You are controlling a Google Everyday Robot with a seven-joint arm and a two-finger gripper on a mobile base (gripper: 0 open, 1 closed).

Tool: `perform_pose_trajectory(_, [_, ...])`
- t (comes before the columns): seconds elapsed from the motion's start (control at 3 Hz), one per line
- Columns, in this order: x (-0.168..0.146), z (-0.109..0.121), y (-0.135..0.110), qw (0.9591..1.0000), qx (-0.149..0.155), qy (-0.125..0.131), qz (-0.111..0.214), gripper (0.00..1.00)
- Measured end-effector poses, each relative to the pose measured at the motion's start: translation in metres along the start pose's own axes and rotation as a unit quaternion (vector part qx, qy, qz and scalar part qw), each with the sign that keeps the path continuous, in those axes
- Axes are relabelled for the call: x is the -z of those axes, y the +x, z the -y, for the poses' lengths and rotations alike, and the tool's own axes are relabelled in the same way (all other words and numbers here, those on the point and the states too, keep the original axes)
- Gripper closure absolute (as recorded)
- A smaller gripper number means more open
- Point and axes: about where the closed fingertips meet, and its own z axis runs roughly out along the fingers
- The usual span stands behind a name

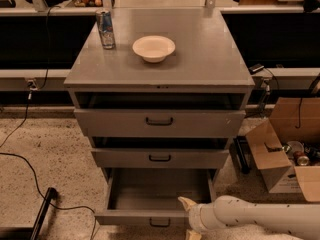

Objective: Close bottom drawer

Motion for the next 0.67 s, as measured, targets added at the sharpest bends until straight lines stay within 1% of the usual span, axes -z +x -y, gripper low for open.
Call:
perform_pose_trajectory(0.33, [-0.006,-0.002,0.001,1.0,0.0,-0.005,-0.002,0.0])
perform_pose_trajectory(0.67, [-0.021,-0.005,0.038,0.9995,-0.024,0.02,-0.005,0.19])
